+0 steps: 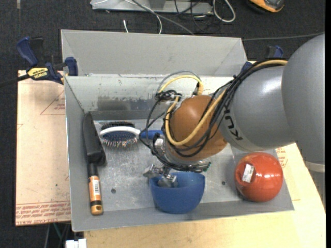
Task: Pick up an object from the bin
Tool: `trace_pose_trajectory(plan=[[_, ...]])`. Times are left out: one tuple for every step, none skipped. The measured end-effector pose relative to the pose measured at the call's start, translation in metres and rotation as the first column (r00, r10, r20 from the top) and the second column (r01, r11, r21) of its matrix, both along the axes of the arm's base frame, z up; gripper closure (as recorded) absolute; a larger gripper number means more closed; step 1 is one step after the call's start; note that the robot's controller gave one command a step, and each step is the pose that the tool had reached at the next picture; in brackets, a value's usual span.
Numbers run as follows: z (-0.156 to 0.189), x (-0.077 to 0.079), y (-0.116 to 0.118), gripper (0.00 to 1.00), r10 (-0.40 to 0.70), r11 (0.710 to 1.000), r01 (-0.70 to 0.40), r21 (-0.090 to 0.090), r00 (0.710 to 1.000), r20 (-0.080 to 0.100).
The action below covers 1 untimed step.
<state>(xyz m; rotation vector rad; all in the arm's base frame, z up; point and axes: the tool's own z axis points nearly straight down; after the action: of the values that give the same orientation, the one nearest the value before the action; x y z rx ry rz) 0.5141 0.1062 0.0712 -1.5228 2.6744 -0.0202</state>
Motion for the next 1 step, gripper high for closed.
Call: trace_pose_trajectory(plan=[[0.0,0.0,-0.0002,1.0,-0.001,1.0,0.001,0.0,1.0,0.0]])
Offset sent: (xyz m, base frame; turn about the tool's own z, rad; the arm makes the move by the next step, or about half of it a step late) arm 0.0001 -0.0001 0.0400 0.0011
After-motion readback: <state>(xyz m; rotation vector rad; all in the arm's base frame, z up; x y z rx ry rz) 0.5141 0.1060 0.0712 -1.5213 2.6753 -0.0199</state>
